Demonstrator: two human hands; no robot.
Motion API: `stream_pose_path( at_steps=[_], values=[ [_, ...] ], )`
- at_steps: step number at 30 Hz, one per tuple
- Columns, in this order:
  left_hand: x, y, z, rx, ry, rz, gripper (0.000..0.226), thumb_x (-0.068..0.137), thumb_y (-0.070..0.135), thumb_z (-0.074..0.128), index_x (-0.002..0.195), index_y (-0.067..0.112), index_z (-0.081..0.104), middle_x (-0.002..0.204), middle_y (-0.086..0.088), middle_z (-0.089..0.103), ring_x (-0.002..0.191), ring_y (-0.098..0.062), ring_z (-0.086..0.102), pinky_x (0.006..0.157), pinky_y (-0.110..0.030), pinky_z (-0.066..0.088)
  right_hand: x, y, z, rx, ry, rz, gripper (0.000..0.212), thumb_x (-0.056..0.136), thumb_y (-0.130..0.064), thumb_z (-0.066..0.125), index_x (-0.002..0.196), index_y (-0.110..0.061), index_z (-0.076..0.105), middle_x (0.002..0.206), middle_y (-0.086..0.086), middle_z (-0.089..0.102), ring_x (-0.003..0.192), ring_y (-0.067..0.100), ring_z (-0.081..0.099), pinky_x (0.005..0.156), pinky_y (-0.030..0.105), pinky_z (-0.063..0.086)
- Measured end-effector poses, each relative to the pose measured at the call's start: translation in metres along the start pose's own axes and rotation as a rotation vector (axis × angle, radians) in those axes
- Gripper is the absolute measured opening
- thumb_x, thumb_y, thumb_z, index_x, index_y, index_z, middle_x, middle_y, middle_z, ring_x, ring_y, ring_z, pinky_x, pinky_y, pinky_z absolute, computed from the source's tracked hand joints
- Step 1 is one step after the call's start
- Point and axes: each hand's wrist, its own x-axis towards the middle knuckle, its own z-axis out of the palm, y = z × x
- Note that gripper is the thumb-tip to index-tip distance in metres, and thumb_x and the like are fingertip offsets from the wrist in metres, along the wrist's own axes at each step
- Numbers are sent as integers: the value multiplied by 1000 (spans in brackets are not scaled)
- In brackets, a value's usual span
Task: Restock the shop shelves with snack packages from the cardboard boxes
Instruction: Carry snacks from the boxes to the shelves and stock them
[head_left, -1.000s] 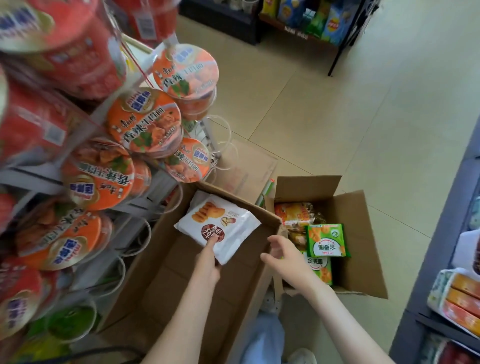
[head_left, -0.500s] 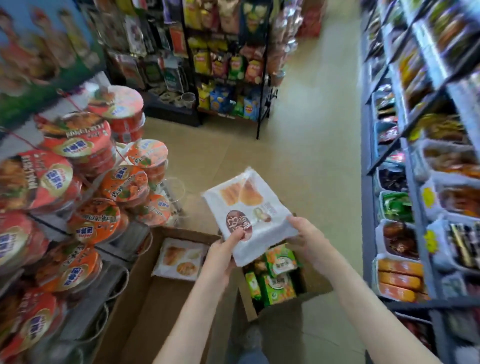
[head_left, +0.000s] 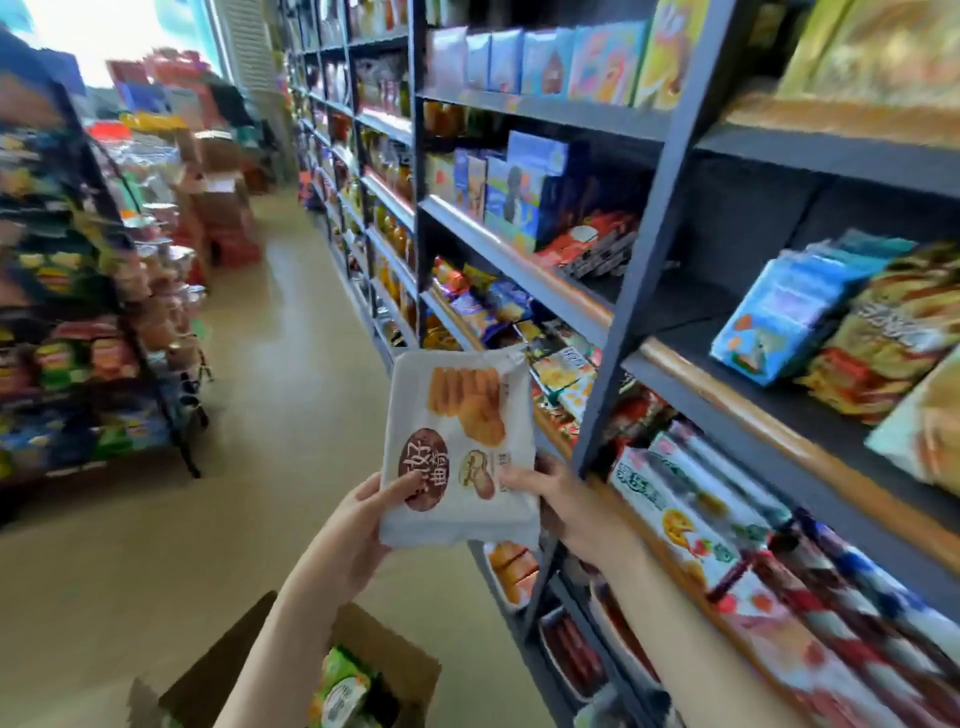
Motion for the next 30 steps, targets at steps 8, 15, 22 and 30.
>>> stream_pose_path(
  at_steps=[8,15,22,30],
  values=[
    [56,23,61,213,-360,-11,86,35,44,94,109,8,68,108,-18,71,93,-32,70,73,-33,58,-41,-19,-77,218,363,-250,58,69,-34,78,120,-19,55,110,4,70,104,27,65,87,36,52],
    [104,79,93,571,-609,40,45,72,23,78,115,24,66,106,-7,73,98,-27,69,93,-47,52,-71,-62,-102,130,570,-314,60,64,-38,82,119,-23,63,121,9,66,98,23,66,79,38,48],
    [136,116,141,707,-770,159,28,82,20,73,110,21,68,100,-7,74,90,-26,71,78,-37,58,-95,-77,-92,-40,520,-101,41,76,-22,75,114,-12,63,104,13,72,96,31,69,88,45,53],
    [154,106,185,428,-812,64,70,69,44,75,127,12,52,113,-11,70,100,-29,69,75,-36,57,-102,-87,-119,47,736,-324,41,78,-33,70,114,-13,66,102,12,73,94,28,71,85,41,55]
  ],
)
